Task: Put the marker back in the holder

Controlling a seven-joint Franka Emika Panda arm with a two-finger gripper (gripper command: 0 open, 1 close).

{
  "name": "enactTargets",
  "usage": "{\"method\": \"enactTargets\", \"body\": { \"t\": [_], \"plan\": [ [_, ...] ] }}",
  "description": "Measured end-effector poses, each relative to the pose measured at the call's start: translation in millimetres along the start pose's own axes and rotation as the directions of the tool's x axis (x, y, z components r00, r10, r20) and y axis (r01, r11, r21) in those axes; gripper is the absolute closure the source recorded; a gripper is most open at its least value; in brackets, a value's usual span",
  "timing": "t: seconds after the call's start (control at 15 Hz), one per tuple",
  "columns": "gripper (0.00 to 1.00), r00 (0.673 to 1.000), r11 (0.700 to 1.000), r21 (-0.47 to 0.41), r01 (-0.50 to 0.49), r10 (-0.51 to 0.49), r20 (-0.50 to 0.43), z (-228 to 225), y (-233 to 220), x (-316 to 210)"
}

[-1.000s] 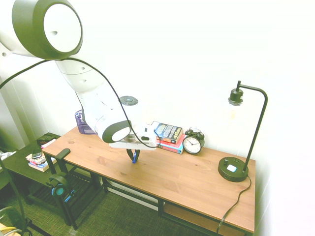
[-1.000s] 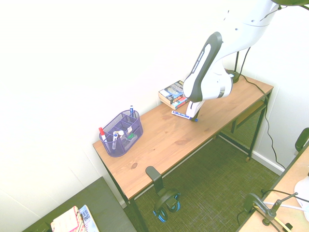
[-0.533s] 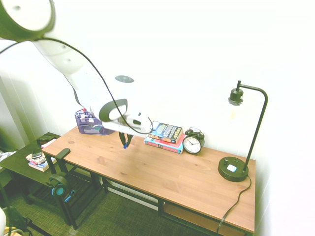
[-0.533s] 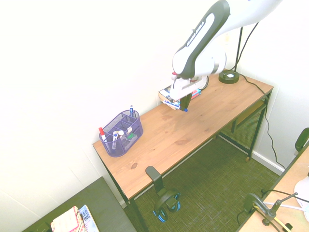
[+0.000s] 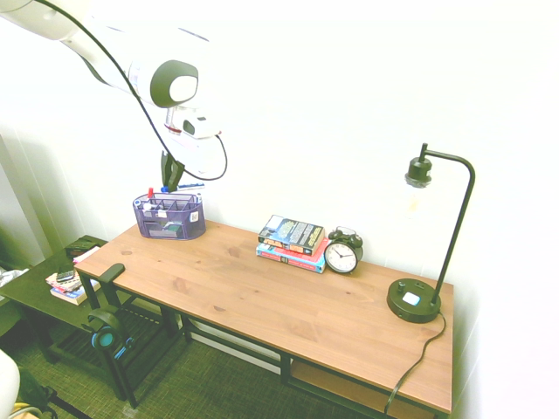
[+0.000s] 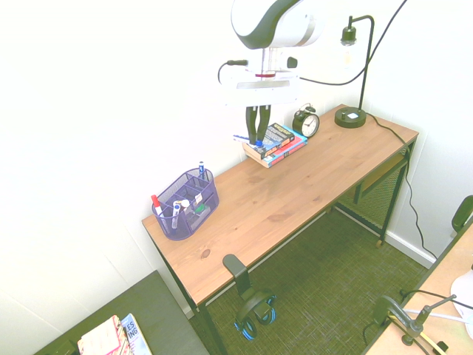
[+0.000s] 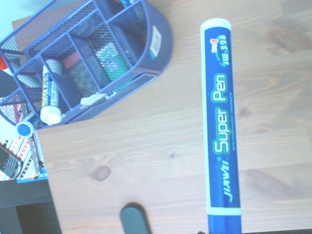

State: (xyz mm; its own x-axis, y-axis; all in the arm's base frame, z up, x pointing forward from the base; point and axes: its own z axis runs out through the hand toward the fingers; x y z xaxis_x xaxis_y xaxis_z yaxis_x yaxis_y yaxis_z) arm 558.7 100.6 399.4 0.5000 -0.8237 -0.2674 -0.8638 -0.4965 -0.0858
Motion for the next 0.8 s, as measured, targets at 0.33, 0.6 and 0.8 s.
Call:
{"method": "enactTargets", "body": {
  "t": [0.33, 0.6, 0.8],
  "plan": [
    [1.00, 0.990, 0.989, -0.108, -0.105, 0.114, 0.084, 22.2, -61.6, -14.9],
    [1.00, 0.988, 0.988, -0.128, -0.088, 0.103, 0.112, 11.4, -91.2, -64.6],
    [1.00, 0.990, 0.982, -0.169, -0.083, 0.101, 0.102, 16.1, -87.4, -68.7]
  ]
}}
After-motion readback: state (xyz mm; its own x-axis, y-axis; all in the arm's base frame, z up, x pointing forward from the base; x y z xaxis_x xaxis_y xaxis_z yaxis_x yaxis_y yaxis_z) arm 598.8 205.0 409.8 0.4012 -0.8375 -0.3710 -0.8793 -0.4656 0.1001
